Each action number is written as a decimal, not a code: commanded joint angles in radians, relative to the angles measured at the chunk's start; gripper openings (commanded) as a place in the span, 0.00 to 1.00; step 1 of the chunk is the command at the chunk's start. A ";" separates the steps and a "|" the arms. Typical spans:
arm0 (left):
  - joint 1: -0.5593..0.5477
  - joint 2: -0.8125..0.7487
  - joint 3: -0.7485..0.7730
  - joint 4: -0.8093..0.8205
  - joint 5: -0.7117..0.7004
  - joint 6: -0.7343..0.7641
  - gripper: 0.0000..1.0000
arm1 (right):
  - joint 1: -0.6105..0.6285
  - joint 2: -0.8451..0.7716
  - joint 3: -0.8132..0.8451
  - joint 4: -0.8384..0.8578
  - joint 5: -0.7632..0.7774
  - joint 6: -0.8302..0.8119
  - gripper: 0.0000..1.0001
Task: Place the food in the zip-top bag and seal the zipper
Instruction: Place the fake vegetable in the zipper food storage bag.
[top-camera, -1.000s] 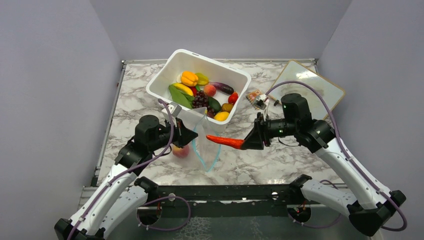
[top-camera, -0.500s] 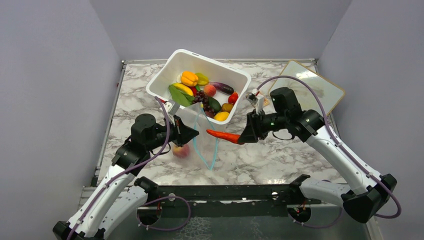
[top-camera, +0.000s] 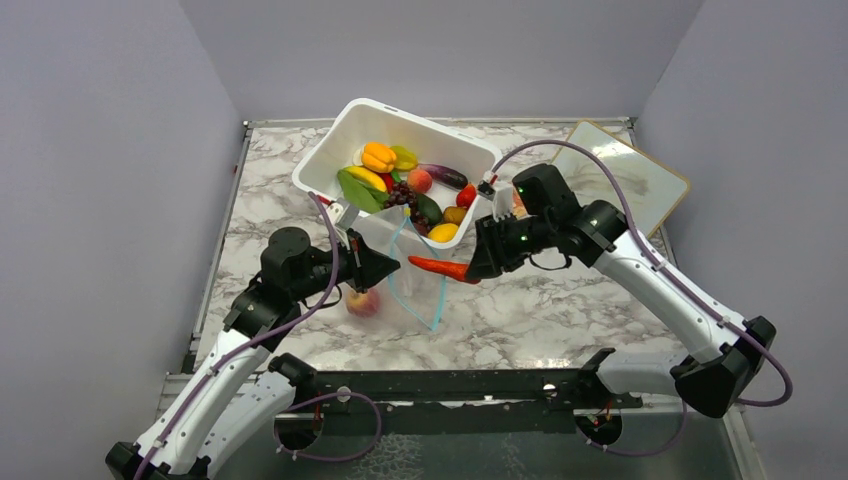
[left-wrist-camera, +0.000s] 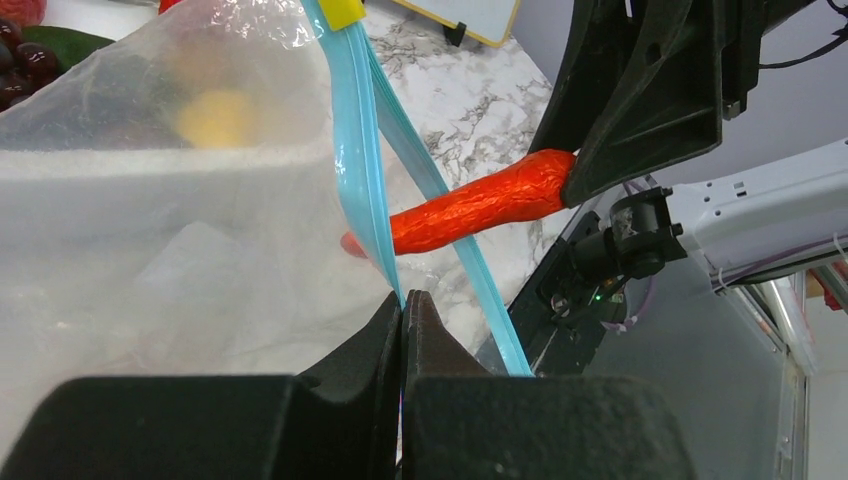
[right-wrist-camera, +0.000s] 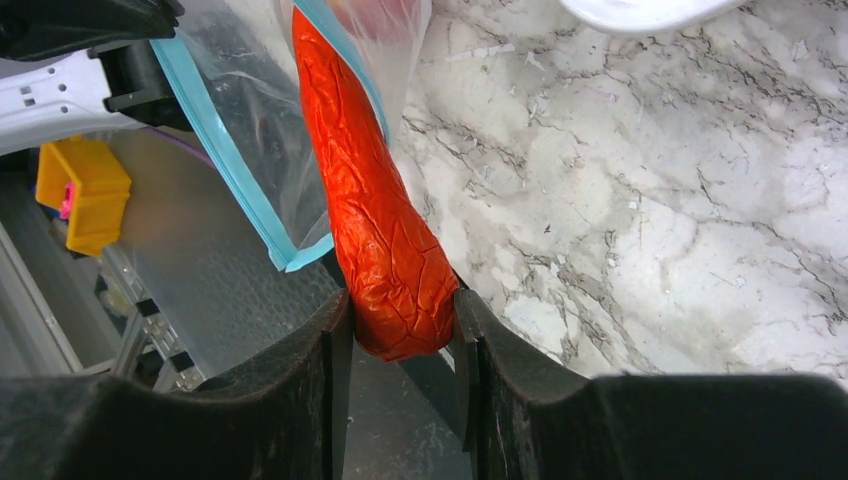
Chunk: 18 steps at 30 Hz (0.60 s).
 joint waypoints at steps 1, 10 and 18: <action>0.006 0.004 0.004 0.057 0.048 -0.005 0.00 | 0.044 0.036 0.066 -0.034 0.068 0.045 0.24; 0.006 -0.009 -0.013 0.071 0.057 -0.021 0.00 | 0.117 0.131 0.137 0.040 0.060 0.102 0.25; 0.005 -0.026 -0.032 0.088 0.063 -0.043 0.00 | 0.154 0.171 0.134 0.158 0.085 0.173 0.28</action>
